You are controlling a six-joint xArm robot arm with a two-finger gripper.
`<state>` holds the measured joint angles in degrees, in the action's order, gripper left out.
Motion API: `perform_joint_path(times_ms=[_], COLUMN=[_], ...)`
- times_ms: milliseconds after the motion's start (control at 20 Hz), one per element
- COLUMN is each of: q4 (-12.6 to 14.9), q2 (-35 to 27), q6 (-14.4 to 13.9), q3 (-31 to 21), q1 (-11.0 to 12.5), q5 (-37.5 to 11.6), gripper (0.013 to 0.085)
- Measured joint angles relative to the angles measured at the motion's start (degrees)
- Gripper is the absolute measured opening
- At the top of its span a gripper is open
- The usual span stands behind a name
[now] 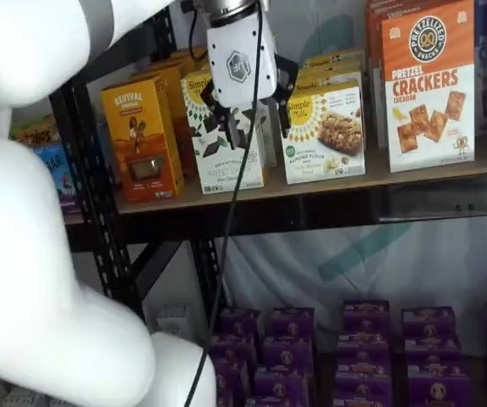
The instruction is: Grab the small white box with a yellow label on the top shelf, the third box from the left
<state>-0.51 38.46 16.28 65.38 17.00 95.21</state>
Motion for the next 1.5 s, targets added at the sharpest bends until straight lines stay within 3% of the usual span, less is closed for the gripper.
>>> perform_joint_path(times_ms=[400,1500], q4=[1.29,0.22], q2=[-0.72,-2.75], q6=[-0.19,1.06], q3=[0.48,2.25], q1=[-0.28,1.16], q5=[-0.57,-2.08], gripper=[0.0850,0.0850])
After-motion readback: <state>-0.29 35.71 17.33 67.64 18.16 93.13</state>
